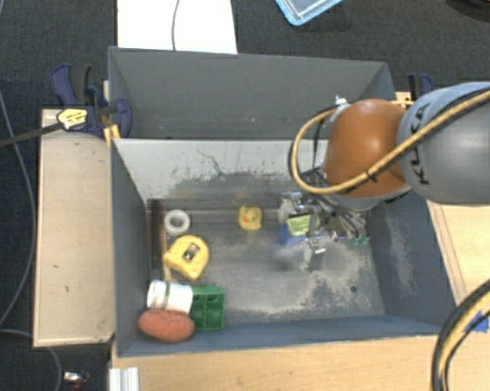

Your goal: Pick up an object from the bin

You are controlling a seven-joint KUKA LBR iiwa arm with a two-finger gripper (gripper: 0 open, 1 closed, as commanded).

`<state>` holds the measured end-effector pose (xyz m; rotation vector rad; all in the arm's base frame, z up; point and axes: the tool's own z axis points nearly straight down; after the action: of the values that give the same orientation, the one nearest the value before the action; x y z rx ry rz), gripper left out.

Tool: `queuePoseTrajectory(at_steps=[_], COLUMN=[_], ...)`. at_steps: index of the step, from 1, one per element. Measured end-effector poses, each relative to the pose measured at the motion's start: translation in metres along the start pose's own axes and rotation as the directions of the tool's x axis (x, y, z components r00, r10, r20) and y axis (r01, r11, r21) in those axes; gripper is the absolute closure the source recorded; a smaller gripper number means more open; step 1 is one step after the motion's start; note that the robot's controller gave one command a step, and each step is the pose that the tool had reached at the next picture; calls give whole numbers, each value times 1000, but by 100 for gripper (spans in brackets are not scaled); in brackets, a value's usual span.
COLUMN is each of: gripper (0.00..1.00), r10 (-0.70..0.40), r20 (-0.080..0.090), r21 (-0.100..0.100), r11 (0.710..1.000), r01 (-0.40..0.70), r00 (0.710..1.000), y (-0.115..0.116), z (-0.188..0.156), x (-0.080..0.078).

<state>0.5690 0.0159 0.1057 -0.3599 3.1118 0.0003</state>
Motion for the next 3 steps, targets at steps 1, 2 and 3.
queuePoseTrajectory(at_steps=[1,2,3], gripper=[0,100,100], r10=[230,73,74], r20=[3,7,7], r21=[-1,-2,-2], r11=[973,997,997], r01=[-230,-73,-74], r00=[973,997,997], y=[-32,-10,-10], z=[31,-68,-68], x=[-8,-14,-14])
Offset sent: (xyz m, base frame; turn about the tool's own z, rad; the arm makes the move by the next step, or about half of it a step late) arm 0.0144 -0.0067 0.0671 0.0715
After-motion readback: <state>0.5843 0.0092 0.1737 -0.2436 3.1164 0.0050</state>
